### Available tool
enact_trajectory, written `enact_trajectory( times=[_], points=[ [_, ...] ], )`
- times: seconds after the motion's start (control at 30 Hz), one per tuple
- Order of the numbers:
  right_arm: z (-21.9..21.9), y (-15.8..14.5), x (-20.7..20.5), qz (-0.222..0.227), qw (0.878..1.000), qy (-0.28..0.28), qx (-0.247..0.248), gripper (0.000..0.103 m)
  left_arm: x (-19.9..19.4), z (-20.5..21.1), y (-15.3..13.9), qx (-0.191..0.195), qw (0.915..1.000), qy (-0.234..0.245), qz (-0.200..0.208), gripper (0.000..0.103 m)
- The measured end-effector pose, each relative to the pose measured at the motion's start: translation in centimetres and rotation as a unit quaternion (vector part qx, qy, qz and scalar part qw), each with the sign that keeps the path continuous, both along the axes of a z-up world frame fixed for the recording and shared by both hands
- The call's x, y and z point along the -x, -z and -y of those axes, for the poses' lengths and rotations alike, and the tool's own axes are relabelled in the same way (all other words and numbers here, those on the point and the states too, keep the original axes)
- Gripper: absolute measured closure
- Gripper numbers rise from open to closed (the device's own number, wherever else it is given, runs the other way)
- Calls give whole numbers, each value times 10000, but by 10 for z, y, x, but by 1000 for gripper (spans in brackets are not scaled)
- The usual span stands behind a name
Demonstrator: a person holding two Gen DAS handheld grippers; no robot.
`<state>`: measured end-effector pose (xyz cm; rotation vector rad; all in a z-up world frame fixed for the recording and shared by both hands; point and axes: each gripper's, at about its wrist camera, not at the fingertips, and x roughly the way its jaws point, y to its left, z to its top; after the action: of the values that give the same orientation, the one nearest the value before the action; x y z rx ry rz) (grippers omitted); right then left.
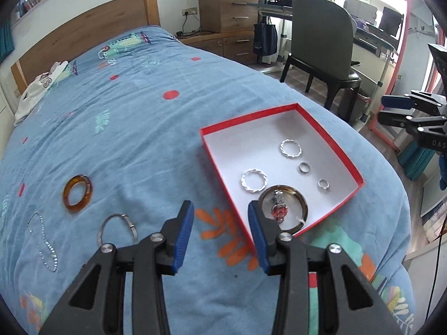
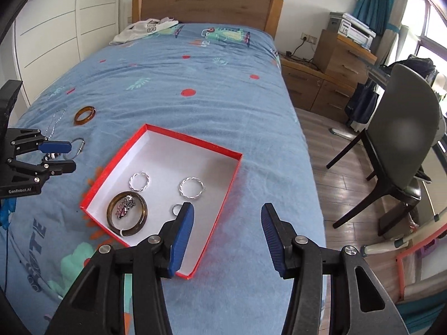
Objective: Organize jewelry
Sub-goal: 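Withdraw both tools from the box toward the beaded bracelet and silver bangle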
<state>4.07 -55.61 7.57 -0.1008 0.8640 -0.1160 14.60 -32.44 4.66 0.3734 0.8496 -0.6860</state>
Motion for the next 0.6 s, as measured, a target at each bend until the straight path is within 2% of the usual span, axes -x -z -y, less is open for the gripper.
enact_trajectory(
  times=[0.2, 0.33, 0.6],
  points=[
    [-18, -53, 45, 474, 9988, 108, 106, 52, 16, -78, -49, -14, 9982, -461, 382, 62],
    [-42, -80, 71, 764, 9969, 58, 165, 47, 31, -131, -74, 19, 9953, -744, 624, 59],
    [-93, -106, 98, 1100, 9936, -220, 137, 46, 59, -242, -103, 177, 9846, -1485, 907, 52]
  ],
)
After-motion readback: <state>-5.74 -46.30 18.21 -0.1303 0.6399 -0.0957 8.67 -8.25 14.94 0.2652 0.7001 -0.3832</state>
